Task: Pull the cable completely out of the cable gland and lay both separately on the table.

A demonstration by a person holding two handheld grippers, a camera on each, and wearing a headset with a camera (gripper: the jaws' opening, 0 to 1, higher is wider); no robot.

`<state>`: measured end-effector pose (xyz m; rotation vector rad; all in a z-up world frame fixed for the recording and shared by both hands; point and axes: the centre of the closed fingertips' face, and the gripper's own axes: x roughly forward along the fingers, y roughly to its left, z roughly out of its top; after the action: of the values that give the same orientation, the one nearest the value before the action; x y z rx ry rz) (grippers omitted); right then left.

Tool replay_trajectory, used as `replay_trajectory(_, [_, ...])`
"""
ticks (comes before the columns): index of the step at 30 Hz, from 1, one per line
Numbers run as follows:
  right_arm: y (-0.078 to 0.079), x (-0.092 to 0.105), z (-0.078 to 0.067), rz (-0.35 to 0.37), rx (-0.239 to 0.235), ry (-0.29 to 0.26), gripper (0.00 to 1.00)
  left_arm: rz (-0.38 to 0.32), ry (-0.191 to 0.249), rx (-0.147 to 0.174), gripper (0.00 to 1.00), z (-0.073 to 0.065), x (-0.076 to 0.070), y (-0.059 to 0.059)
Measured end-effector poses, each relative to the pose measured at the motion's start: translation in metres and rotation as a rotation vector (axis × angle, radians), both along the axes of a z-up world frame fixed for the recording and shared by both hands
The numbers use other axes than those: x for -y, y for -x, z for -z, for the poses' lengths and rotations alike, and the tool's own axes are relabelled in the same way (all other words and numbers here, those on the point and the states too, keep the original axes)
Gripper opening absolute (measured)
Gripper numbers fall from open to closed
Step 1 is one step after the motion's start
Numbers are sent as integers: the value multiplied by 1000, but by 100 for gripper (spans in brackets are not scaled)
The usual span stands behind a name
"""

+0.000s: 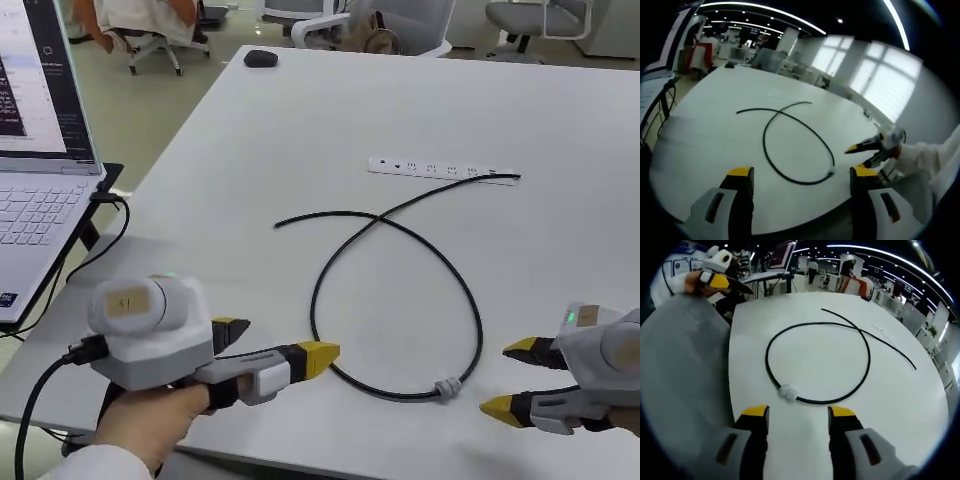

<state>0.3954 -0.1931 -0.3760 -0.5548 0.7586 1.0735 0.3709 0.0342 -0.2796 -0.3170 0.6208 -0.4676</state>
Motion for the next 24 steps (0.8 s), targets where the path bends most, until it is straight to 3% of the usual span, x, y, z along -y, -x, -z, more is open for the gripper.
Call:
replay_trajectory(5, [-3, 1, 13, -124, 54, 86, 43, 2, 1, -3, 79, 0, 1, 1])
replay_trajectory(11, [-1, -13, 24, -249, 60, 115, 30, 4, -2, -6, 79, 1, 1, 1])
replay_trajectory(13, [-6, -16, 30, -310, 89, 149, 31, 3, -3, -7, 79, 1, 0, 1])
replay_trajectory(15, [-2, -23, 31, -341, 79, 148, 31, 3, -4, -8, 79, 1, 0, 1])
replay_trajectory(17, [0, -29, 31, -397, 103, 169, 30, 2, -4, -8, 78, 1, 0, 1])
replay_trajectory(21, [5, -34, 36, -449, 100, 185, 29, 5, -4, -7, 78, 1, 1, 1])
replay_trajectory(24, [4, -35, 36, -435, 89, 163, 24, 8, -3, -7, 78, 1, 1, 1])
